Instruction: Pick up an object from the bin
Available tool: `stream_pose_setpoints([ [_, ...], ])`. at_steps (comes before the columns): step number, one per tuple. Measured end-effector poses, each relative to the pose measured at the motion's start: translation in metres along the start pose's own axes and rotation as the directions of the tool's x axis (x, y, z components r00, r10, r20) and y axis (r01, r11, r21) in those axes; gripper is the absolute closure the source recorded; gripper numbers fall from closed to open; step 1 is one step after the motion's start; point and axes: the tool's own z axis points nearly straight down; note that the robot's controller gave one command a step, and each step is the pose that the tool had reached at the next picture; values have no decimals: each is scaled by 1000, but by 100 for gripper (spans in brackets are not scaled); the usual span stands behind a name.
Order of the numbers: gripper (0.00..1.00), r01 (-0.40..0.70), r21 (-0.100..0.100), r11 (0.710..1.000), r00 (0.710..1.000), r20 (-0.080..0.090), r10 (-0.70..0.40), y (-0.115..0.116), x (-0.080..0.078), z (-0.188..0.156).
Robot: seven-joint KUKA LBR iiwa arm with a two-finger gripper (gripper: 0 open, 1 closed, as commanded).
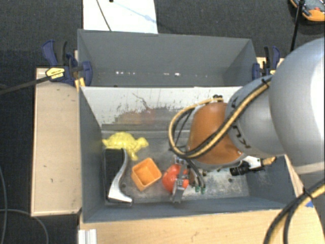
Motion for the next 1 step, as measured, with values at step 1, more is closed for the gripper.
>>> stream_pose_setpoints([
  [1,100,10,2,1000,1000,-8,-10,0,-10,-53],
])
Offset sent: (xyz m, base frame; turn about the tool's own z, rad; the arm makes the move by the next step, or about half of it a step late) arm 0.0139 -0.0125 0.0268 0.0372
